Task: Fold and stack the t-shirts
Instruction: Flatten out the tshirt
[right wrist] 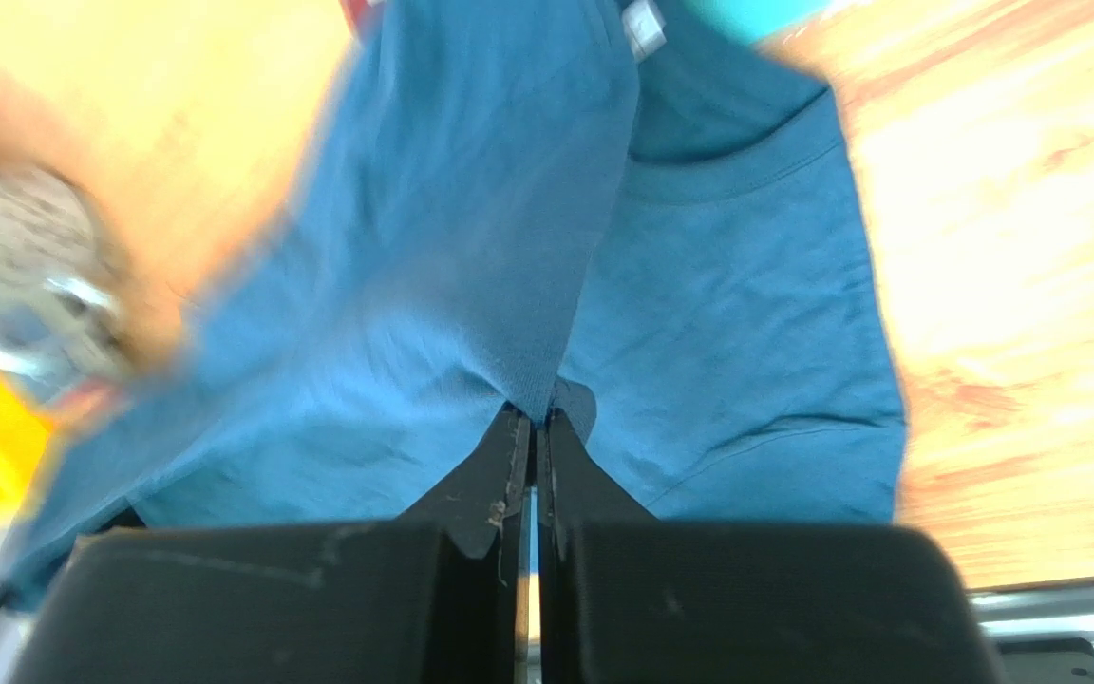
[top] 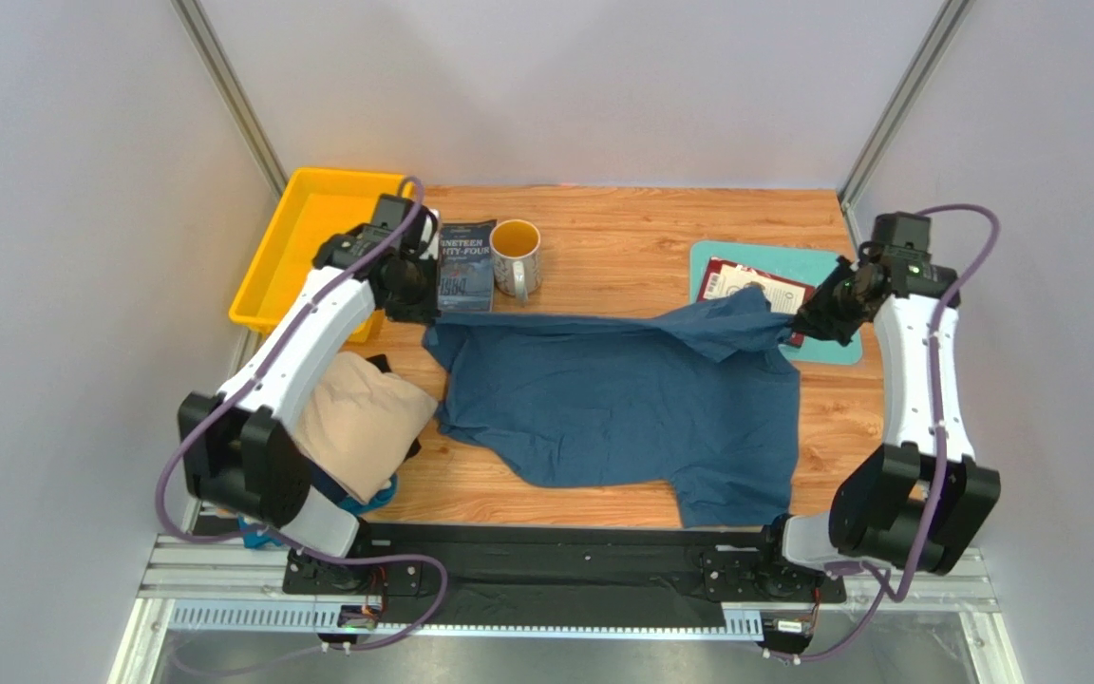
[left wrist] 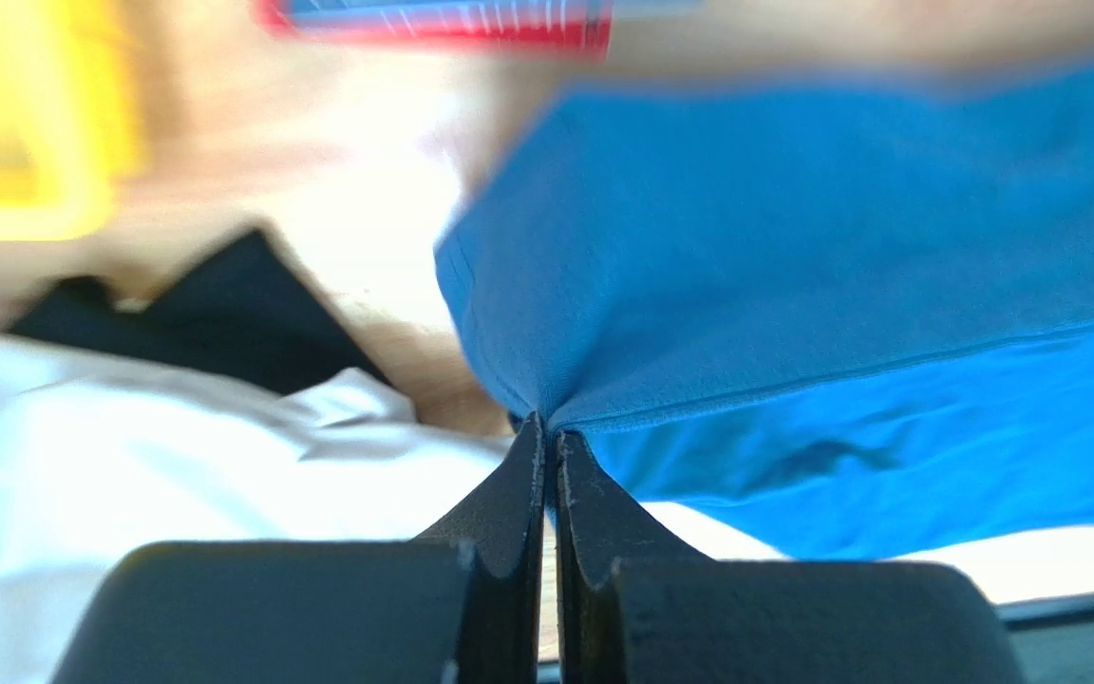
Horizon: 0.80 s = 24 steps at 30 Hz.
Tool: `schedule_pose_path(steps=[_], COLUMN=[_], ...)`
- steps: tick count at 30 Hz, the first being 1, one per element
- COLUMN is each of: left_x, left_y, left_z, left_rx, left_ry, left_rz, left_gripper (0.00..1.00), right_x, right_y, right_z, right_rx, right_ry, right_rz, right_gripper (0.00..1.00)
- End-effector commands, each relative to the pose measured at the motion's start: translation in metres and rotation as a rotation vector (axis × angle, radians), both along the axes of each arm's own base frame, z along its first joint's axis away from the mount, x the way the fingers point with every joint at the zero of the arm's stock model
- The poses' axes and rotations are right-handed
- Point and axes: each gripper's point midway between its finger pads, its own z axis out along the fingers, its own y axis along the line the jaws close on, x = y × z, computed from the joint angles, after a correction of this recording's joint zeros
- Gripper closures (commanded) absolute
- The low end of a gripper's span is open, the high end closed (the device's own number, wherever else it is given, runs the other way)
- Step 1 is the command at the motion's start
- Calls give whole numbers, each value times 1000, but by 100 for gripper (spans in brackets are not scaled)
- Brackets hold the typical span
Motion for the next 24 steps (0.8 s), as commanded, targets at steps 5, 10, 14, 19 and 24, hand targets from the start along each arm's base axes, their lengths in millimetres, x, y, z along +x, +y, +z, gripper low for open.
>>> schedule_pose_path(steps=[5, 10, 14, 19, 24], left_x=[2, -20, -34, -40, -56], left_y=[11, 31, 34, 20, 4], left_z=[120, 170, 213, 246, 266], left_rx=[-126, -170, -246, -269, -362], left_ry=[-338, -495, -601, -648, -660], left_rz=[212, 319, 339, 278, 228], left_gripper=[100, 100, 100, 100, 100], right_x=[4, -29, -48, -61, -102], right_y=[2, -20, -26, -22, -8], right_z=[113, 191, 216, 228, 256], right_rx=[153, 6, -57, -9, -15], right_ry=[-431, -594, -659, -679, -791], right_rz=[-212, -322, -362, -373, -404], right_gripper=[100, 100, 100, 100, 100])
